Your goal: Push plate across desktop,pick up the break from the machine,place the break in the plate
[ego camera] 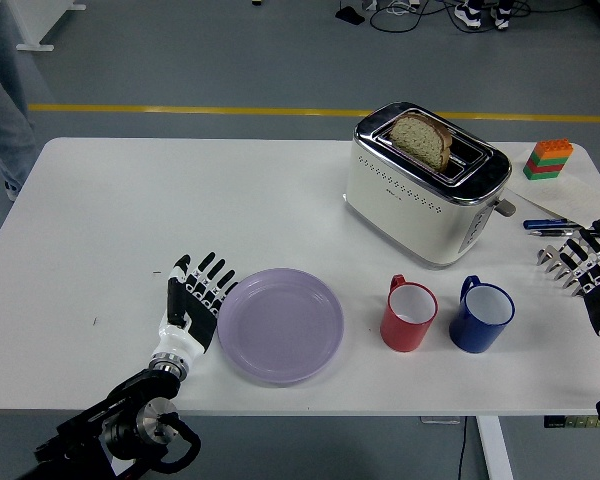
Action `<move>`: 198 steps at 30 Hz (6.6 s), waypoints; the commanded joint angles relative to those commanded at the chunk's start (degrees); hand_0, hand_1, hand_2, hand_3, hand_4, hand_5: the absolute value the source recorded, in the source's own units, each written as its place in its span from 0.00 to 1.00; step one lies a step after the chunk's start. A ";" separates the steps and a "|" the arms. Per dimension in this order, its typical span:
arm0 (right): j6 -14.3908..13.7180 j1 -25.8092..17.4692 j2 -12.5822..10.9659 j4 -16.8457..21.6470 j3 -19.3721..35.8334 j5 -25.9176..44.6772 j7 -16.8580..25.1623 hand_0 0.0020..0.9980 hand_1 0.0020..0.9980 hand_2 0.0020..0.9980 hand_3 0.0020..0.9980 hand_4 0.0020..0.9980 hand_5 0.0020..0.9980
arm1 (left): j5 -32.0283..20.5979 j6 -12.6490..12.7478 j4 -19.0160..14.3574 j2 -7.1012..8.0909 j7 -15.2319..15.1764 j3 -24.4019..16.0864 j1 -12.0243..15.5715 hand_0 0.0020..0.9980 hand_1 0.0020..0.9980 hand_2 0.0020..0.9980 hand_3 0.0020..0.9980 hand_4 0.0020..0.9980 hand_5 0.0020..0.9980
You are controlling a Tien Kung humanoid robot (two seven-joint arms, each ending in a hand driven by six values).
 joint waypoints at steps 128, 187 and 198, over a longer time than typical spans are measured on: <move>-2.62 62.77 7.48 -44.14 -51.34 -46.51 -9.17 0.90 0.84 0.89 0.88 0.86 0.33 | 39.98 12.44 -40.29 6.56 14.43 -45.29 25.10 0.78 0.79 0.84 0.81 0.53 1.00; -13.15 64.77 11.41 -52.08 -77.09 -27.34 -12.54 0.12 0.27 0.45 0.58 0.64 0.14 | 38.80 12.61 -38.64 6.72 12.08 -43.13 23.72 0.77 0.77 0.83 0.75 0.48 1.00; -16.16 65.09 11.41 -51.33 -77.94 -28.61 -13.04 0.06 0.20 0.39 0.48 0.51 0.11 | 38.69 12.85 -38.41 6.67 11.80 -43.35 23.83 0.77 0.77 0.83 0.73 0.48 1.00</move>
